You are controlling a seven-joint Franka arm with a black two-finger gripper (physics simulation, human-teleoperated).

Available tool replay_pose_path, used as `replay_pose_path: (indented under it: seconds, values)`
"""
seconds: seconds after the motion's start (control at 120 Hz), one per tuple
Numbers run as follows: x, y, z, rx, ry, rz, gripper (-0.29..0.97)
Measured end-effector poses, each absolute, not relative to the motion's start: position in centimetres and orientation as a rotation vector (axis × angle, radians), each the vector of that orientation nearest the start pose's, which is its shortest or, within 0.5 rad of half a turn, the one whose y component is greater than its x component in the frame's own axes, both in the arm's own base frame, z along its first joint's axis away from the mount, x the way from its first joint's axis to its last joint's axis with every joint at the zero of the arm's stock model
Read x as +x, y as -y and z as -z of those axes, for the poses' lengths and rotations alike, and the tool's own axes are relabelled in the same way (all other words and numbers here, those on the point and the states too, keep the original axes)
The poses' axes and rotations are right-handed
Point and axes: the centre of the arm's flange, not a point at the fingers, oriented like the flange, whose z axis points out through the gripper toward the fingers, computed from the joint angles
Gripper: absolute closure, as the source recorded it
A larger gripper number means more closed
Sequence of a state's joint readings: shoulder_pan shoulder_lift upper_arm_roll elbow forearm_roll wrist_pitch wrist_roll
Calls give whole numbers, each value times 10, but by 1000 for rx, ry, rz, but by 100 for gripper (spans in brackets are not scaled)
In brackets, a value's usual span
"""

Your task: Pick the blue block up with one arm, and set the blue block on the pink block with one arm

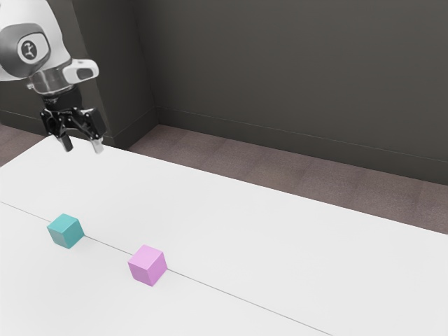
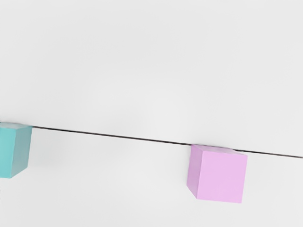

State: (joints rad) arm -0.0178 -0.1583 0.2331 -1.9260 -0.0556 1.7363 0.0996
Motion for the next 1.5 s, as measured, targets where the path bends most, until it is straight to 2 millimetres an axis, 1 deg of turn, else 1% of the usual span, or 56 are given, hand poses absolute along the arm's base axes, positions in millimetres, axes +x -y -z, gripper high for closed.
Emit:
replay_pose_path:
  seconds: [0.083, 0.15, 0.2, 0.275, 0.317, 0.417, 0.458, 0.492, 0.525, 0.617, 0.683, 0.775, 0.908, 1.042, 1.192, 1.367, 1.433, 1.5]
  values:
    - [501, -113, -552, -3224, 179, 12, 3]
    - [509, -118, -539, -3217, 180, 1, 3]
    - [506, -129, -524, -3212, 203, -6, 3]
    - [485, -155, -494, -3203, 269, 4, 3]
    - [467, -166, -475, -3200, 294, 26, 4]
    - [432, -195, -438, -3174, 344, 137, 4]
    - [416, -210, -421, -3157, 375, 179, 4]
    - [408, -222, -410, -3141, 386, 214, 4]
    - [404, -232, -402, -3123, 378, 253, 4]
    - [401, -246, -387, -3084, 283, 328, 5]
    - [405, -251, -369, -3078, 202, 330, 5]
    - [411, -251, -340, -3089, 99, 303, 6]
    - [410, -260, -310, -3097, 4, 269, 7]
    - [409, -268, -293, -3102, -59, 258, 8]
    - [410, -282, -281, -3108, -93, 266, 8]
    - [423, -266, -278, -3110, -231, 293, 8]
    - [423, -266, -277, -3111, -249, 299, 8]
    - [425, -270, -275, -3112, -254, 307, 8]
